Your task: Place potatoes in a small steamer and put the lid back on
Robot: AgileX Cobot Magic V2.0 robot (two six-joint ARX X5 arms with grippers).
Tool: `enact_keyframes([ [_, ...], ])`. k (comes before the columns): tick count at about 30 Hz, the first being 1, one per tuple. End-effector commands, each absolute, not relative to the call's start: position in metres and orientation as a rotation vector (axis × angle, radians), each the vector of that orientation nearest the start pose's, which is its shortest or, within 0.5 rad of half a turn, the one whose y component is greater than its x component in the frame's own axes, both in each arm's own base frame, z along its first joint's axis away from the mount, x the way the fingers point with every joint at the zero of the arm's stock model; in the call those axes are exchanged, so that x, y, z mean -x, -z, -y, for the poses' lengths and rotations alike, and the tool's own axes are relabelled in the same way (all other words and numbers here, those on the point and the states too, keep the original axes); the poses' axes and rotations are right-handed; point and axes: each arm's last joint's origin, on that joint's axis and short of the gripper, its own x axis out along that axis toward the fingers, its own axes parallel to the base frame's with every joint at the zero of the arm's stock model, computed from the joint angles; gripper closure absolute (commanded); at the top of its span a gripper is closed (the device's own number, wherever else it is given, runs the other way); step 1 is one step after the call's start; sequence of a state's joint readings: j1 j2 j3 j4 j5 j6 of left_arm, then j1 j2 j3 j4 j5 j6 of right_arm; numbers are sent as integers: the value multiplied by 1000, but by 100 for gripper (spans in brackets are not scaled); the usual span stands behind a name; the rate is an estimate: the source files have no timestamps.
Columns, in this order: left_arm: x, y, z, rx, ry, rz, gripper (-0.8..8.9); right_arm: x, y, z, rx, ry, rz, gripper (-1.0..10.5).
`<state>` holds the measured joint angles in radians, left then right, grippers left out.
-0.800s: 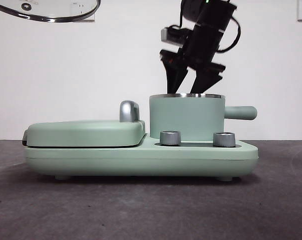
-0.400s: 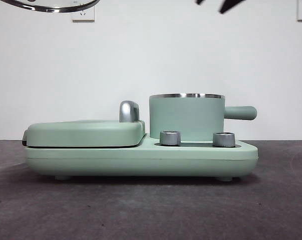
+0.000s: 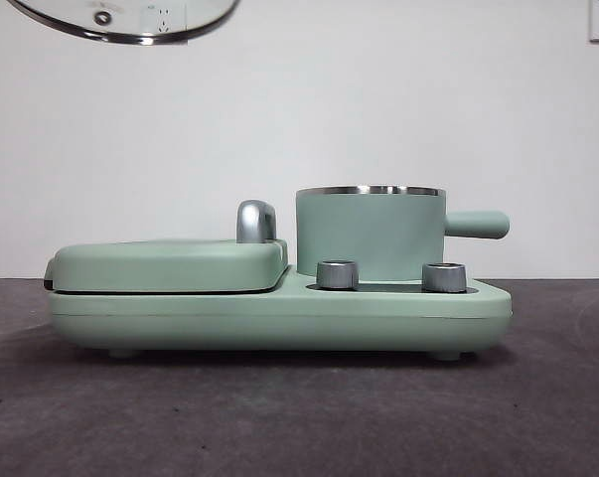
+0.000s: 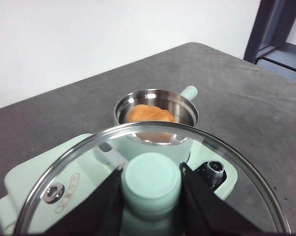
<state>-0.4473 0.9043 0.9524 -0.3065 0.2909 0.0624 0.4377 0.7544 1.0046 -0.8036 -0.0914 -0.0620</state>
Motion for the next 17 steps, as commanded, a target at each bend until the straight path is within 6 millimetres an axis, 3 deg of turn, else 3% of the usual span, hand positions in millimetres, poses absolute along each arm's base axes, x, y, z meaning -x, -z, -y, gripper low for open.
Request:
enact_keyframes([
  [1, -177, -363, 99, -72, 779, -194, 800, -101, -351, -50, 113, -492, -501, 622],
  [8, -211, -350, 128, -71, 843, -155, 800, -70, -344, -35, 54, -459, -522, 622],
  [17, -269, -333, 175, -97, 883, -149, 800, -65, -343, -32, 14, -452, -544, 621],
])
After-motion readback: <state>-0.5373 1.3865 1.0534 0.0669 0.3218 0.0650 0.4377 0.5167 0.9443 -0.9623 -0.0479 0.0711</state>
